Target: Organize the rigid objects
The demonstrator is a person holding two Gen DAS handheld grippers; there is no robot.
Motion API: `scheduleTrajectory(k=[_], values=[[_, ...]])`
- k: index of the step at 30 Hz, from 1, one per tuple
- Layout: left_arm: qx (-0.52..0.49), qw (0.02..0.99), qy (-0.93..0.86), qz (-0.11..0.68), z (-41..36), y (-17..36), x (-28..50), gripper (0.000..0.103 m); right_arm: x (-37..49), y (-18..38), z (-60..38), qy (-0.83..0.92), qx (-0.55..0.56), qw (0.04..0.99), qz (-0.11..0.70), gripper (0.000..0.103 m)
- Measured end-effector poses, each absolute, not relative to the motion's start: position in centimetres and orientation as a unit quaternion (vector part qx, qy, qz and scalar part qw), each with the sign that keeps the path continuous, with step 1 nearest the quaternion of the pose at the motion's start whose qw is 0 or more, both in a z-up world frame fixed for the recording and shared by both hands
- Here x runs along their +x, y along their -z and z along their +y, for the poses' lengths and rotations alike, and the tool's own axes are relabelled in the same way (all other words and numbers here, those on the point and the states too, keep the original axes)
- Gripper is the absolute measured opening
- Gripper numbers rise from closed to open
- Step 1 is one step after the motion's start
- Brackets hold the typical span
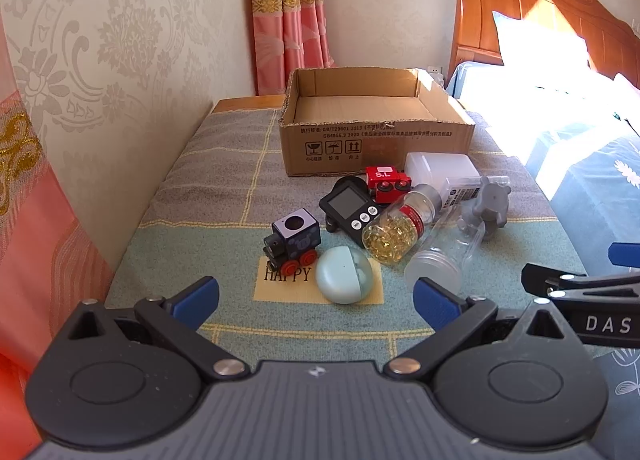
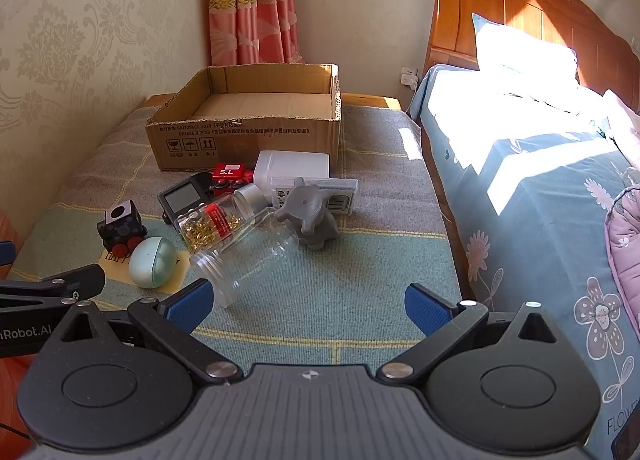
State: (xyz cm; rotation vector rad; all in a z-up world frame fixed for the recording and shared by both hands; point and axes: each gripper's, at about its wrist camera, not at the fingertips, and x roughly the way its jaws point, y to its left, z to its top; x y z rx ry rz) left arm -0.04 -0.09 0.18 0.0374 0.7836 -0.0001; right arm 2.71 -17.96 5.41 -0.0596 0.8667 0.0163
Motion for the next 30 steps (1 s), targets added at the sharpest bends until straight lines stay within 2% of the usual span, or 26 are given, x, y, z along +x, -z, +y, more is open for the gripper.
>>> scheduleTrajectory(k=[30], values=[[0.019, 0.925, -0.004, 0.381, -0.12, -0.26, -0.12, 0.103, 2.86, -5.81, -17.85, -0.008, -0.029, 0.908, 0.417, 0.103]])
